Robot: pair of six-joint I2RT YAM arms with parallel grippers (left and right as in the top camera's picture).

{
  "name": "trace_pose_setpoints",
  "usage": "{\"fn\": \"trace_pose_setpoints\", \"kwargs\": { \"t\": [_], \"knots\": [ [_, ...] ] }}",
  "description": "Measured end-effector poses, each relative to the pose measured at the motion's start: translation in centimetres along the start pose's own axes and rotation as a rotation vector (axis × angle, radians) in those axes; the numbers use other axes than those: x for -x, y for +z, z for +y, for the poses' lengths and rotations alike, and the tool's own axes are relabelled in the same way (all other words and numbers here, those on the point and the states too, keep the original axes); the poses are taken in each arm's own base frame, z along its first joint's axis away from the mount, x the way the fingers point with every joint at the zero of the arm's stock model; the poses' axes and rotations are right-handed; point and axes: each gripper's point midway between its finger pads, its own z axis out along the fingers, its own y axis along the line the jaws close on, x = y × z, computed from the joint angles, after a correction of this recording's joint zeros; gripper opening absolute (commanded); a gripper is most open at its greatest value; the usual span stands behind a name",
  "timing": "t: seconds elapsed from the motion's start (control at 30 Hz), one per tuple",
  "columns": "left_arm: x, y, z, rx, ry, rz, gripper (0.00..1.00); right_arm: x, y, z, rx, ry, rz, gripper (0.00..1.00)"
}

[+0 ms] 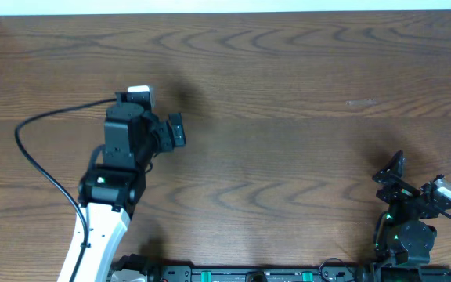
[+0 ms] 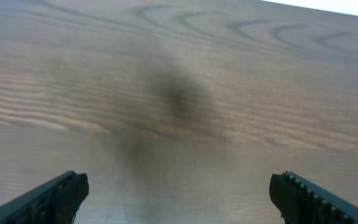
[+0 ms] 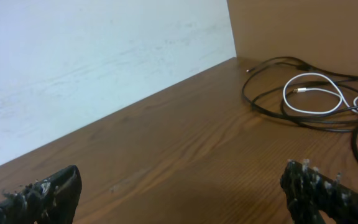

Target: Untangle cables

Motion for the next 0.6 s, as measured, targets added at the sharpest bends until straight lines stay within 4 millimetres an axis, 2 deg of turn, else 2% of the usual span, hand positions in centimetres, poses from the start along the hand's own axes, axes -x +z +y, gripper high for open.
{"fn": "trace_pose_setpoints", "kwargs": {
  "t": [0.2,0.4,0.6],
  "knots": [
    [-4.2,1.7,0.5,-0.013,-0.041,0.055,0.99,0.0,0.0,0.0,0.000,0.000,0.000,0.99],
    [-6.7,2.0,0.8,-0.007,-0.080,0.128,0.99,0.0,0.0,0.0,0.000,0.000,0.000,0.99],
    [-5.5,2.6,0.6,-0.030,-0.068,0.044,0.99,0.0,0.0,0.0,0.000,0.000,0.000,0.99]
  ]
}}
